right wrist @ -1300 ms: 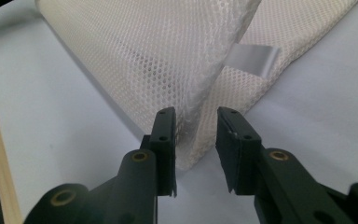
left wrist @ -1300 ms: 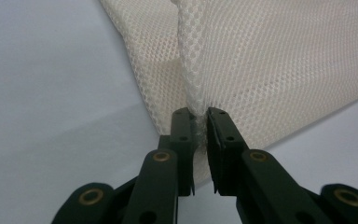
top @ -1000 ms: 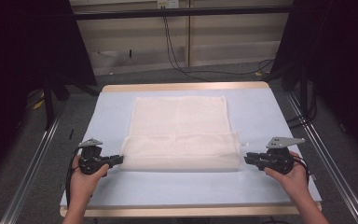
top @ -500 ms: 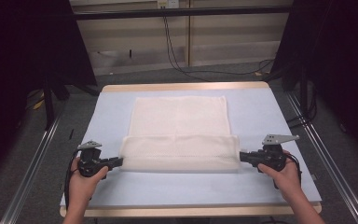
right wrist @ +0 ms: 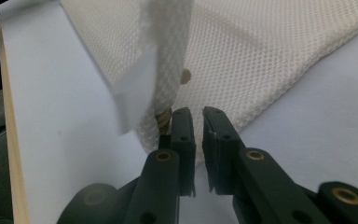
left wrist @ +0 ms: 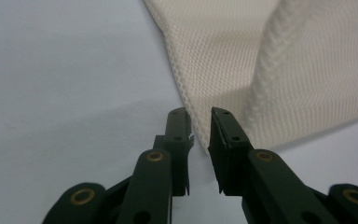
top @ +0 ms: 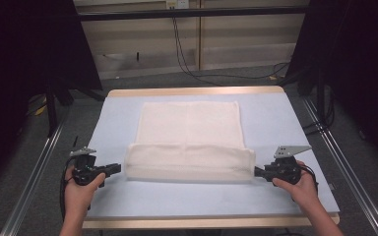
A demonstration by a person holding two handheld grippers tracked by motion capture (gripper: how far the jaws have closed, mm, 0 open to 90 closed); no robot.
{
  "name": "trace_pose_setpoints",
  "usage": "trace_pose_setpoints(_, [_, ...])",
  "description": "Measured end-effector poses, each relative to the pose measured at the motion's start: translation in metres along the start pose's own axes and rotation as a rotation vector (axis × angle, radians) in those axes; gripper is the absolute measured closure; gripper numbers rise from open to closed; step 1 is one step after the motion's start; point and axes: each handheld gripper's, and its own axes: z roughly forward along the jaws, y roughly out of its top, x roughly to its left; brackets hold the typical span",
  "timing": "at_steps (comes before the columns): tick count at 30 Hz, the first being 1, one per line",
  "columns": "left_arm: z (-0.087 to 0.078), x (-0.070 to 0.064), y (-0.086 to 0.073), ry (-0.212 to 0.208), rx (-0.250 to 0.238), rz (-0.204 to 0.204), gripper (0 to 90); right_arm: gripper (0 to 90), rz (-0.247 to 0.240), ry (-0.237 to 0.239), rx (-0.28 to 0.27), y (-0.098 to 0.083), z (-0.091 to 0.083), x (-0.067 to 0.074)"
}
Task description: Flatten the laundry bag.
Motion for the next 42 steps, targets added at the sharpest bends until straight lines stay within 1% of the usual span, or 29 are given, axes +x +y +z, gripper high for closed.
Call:
trace_pose_setpoints(1, [0.001, 0.001, 0.002, 0.008, 0.000, 0.000, 78.3, 82.5, -0.006, -0.002, 0.007, 0.000, 0.000, 0.000])
trace_pose_setpoints(3, [0.005, 0.001, 0.005, -0.017, 0.005, 0.001, 78.9, 82.6, -0.011, -0.004, 0.012, 0.000, 0.002, 0.002])
trace_pose_setpoints(6, [0.013, -0.004, 0.006, -0.042, 0.028, 0.023, 79.0, 82.5, -0.018, -0.005, 0.017, 0.001, 0.002, 0.002])
trace_pose_setpoints(7, [0.015, -0.007, 0.006, -0.048, 0.031, 0.020, 79.0, 82.5, -0.020, -0.005, 0.018, 0.002, 0.002, 0.002])
trace_pose_setpoints(8, [0.016, -0.008, 0.005, -0.051, 0.047, 0.039, 78.9, 82.5, -0.023, -0.007, 0.018, 0.002, 0.002, 0.002])
trace_pose_setpoints(9, [0.016, -0.009, 0.005, -0.056, 0.051, 0.041, 78.9, 82.5, -0.027, -0.004, 0.020, 0.002, 0.002, 0.002])
trace_pose_setpoints(11, [0.015, -0.010, 0.003, -0.061, 0.062, 0.049, 78.9, 82.5, -0.032, -0.002, 0.025, 0.002, 0.002, 0.003])
trace_pose_setpoints(14, [0.013, -0.009, -0.001, -0.064, 0.073, 0.039, 77.6, 81.4, -0.043, -0.007, 0.032, 0.002, 0.003, 0.005])
trace_pose_setpoints(15, [0.013, -0.009, -0.002, -0.070, 0.092, 0.047, 77.3, 81.3, -0.044, -0.007, 0.030, 0.002, 0.003, 0.005])
trace_pose_setpoints(17, [0.015, -0.012, -0.005, -0.055, 0.112, 0.062, 76.1, 80.5, -0.048, 0.000, 0.035, 0.003, 0.003, 0.006])
trace_pose_setpoints(18, [0.015, -0.012, -0.005, -0.048, 0.119, 0.072, 75.8, 79.5, -0.054, -0.008, 0.037, 0.003, 0.003, 0.006])
trace_pose_setpoints(19, [0.016, -0.013, -0.005, -0.055, 0.127, 0.076, 74.9, 77.7, -0.054, -0.018, 0.036, 0.003, 0.003, 0.006])
trace_pose_setpoints(20, [0.017, -0.014, -0.005, -0.046, 0.126, 0.084, 73.3, 76.0, -0.048, -0.028, 0.037, 0.003, 0.003, 0.006])
trace_pose_setpoints(21, [0.018, -0.015, -0.005, -0.046, 0.123, 0.078, 71.7, 75.5, -0.047, -0.059, 0.037, 0.003, 0.003, 0.006])
trace_pose_setpoints(22, [0.019, -0.015, -0.005, -0.047, 0.132, 0.082, 71.5, 74.4, -0.052, -0.070, 0.041, 0.004, 0.003, 0.006])
trace_pose_setpoints(24, [0.020, -0.016, -0.005, -0.031, 0.130, 0.082, 69.5, 69.2, -0.037, -0.100, 0.028, 0.004, 0.003, 0.007])
trace_pose_setpoints(25, [0.021, -0.016, -0.005, -0.025, 0.130, 0.093, 65.7, 67.0, -0.022, -0.125, 0.023, 0.005, 0.003, 0.007])
trace_pose_setpoints(27, [0.022, -0.017, -0.005, -0.023, 0.136, 0.102, 62.0, 63.6, -0.010, -0.143, 0.027, 0.005, 0.005, 0.008])
trace_pose_setpoints(28, [0.024, -0.018, -0.006, -0.013, 0.129, 0.103, 60.0, 61.1, 0.001, -0.144, 0.033, 0.005, 0.007, 0.007])
trace_pose_setpoints(29, [0.025, -0.018, -0.006, -0.011, 0.146, 0.120, 58.4, 59.6, 0.017, -0.162, 0.048, 0.004, 0.009, 0.008])
trace_pose_setpoints(30, [0.026, -0.018, -0.007, -0.015, 0.143, 0.117, 56.7, 58.8, 0.016, -0.177, 0.070, 0.003, 0.011, 0.008])
trace_pose_setpoints(33, [0.028, -0.021, -0.007, -0.026, 0.132, 0.113, 52.6, 59.2, 0.042, -0.189, 0.092, 0.003, 0.014, 0.009])
trace_pose_setpoints(34, [0.029, -0.022, -0.007, -0.025, 0.133, 0.125, 51.8, 60.3, 0.048, -0.185, 0.094, 0.003, 0.014, 0.010])
trace_pose_setpoints(35, [0.028, -0.022, -0.006, -0.029, 0.146, 0.133, 50.1, 60.3, 0.037, -0.176, 0.097, 0.004, 0.015, 0.010])
trace_pose_setpoints(36, [0.030, -0.025, -0.006, -0.028, 0.132, 0.120, 48.3, 60.2, 0.038, -0.166, 0.098, 0.004, 0.016, 0.011])
trace_pose_setpoints(37, [0.031, -0.025, -0.006, -0.034, 0.140, 0.135, 47.8, 59.8, 0.037, -0.161, 0.103, 0.005, 0.018, 0.012])
trace_pose_setpoints(39, [0.032, -0.027, -0.006, -0.052, 0.141, 0.131, 47.0, 60.2, 0.042, -0.147, 0.117, 0.006, 0.022, 0.014])
trace_pose_setpoints(40, [0.033, -0.029, -0.006, -0.066, 0.145, 0.130, 47.4, 60.6, 0.038, -0.155, 0.114, 0.006, 0.023, 0.016])
trace_pose_setpoints(42, [0.033, -0.033, -0.006, -0.037, 0.157, 0.159, 47.7, 62.2, 0.037, -0.166, 0.123, 0.007, 0.023, 0.017])
